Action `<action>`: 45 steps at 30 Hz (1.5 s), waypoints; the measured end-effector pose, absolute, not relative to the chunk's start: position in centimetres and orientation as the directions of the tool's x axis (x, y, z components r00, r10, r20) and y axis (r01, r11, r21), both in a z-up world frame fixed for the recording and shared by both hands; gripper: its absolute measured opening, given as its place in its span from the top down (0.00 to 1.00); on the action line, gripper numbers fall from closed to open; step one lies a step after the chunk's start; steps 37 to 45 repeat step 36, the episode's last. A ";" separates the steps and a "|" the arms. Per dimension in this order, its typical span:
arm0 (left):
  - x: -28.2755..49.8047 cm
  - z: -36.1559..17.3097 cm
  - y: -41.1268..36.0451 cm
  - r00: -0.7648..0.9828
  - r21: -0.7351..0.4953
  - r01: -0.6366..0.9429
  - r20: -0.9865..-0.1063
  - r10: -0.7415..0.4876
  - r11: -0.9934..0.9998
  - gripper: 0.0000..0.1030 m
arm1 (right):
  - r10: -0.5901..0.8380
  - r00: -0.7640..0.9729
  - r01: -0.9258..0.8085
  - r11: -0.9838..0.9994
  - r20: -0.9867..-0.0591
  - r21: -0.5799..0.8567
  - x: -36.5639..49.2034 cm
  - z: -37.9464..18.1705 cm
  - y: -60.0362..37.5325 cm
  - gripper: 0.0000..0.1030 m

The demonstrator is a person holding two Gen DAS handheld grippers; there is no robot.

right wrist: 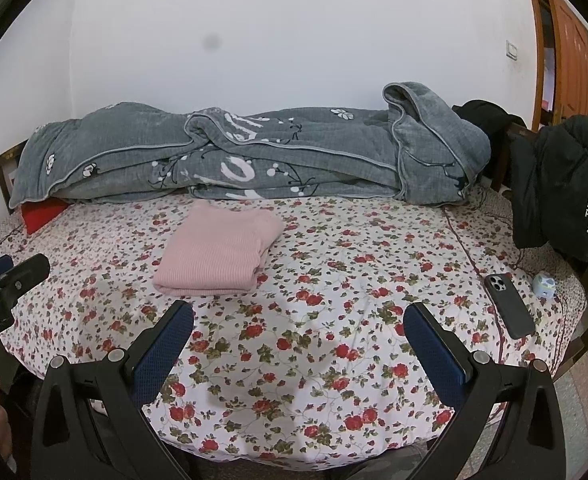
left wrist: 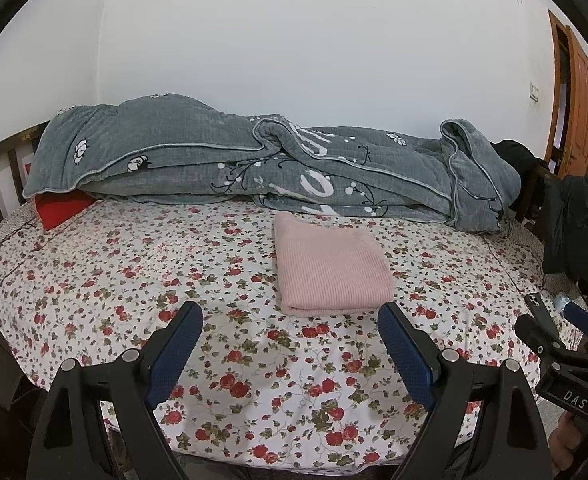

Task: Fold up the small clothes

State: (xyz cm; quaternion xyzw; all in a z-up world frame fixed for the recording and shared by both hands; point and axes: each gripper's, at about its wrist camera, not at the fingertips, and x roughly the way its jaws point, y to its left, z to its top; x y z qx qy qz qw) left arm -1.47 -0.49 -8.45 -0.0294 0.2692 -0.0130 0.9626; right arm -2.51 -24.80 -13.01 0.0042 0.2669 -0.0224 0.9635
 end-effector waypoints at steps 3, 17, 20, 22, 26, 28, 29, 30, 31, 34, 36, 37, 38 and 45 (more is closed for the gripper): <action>-1.5 -8.3 -0.5 0.856 -0.064 0.009 -0.516 -0.041 0.998 0.14 | -0.042 0.857 0.046 0.999 -0.513 -0.005 -2.6 -12.9 -24.8 0.00; -1.7 -8.1 -0.6 0.858 -0.065 0.005 -0.513 -0.038 0.998 0.14 | -0.042 0.858 0.046 0.999 -0.512 -0.004 -2.7 -12.8 -24.8 0.00; -1.8 -8.0 -0.7 0.859 -0.063 0.002 -0.511 -0.034 0.998 0.14 | -0.041 0.858 0.046 0.999 -0.512 -0.004 -2.7 -12.8 -24.8 0.00; -1.8 -8.0 -0.7 0.859 -0.064 0.002 -0.511 -0.034 0.998 0.14 | -0.039 0.858 0.043 0.999 -0.512 -0.005 -2.8 -12.7 -24.7 0.00; -1.8 -8.0 -0.6 0.858 -0.071 -0.002 -0.513 -0.035 0.997 0.14 | -0.038 0.859 0.043 0.999 -0.510 -0.003 -2.9 -12.6 -24.7 0.00; -1.8 -7.9 -0.6 0.857 -0.076 -0.005 -0.514 -0.035 0.997 0.14 | -0.038 0.860 0.042 0.999 -0.509 -0.003 -3.0 -12.6 -24.6 0.00; -1.8 -7.9 -0.7 0.857 -0.075 -0.009 -0.514 -0.031 0.997 0.13 | -0.037 0.859 0.041 0.999 -0.510 -0.004 -2.9 -12.6 -24.7 0.00; -1.8 -7.9 -0.7 0.857 -0.075 -0.010 -0.515 -0.030 0.997 0.14 | -0.037 0.860 0.041 0.999 -0.510 -0.004 -3.0 -12.6 -24.6 0.00; -1.8 -7.8 -0.7 0.857 -0.078 -0.009 -0.515 -0.032 0.997 0.14 | -0.037 0.860 0.040 0.999 -0.509 -0.004 -3.0 -12.6 -24.6 0.00; -1.7 -8.0 -0.6 0.856 -0.084 -0.011 -0.516 -0.035 0.996 0.14 | -0.036 0.860 0.040 0.999 -0.510 -0.003 -3.0 -12.6 -24.5 0.00; -1.7 -8.1 -0.5 0.857 -0.084 -0.014 -0.514 -0.031 0.996 0.13 | -0.034 0.859 0.037 0.999 -0.510 -0.005 -3.0 -12.7 -24.4 0.00; -1.7 -8.1 -0.5 0.857 -0.084 -0.014 -0.514 -0.031 0.996 0.13 | -0.034 0.859 0.037 0.999 -0.510 -0.005 -3.0 -12.7 -24.4 0.00; -1.7 -8.1 -0.5 0.857 -0.084 -0.014 -0.514 -0.031 0.996 0.13 | -0.034 0.859 0.037 0.999 -0.510 -0.005 -3.0 -12.7 -24.4 0.00; -1.7 -8.1 -0.5 0.857 -0.084 -0.014 -0.514 -0.031 0.996 0.13 | -0.034 0.859 0.037 0.999 -0.510 -0.005 -3.0 -12.7 -24.4 0.00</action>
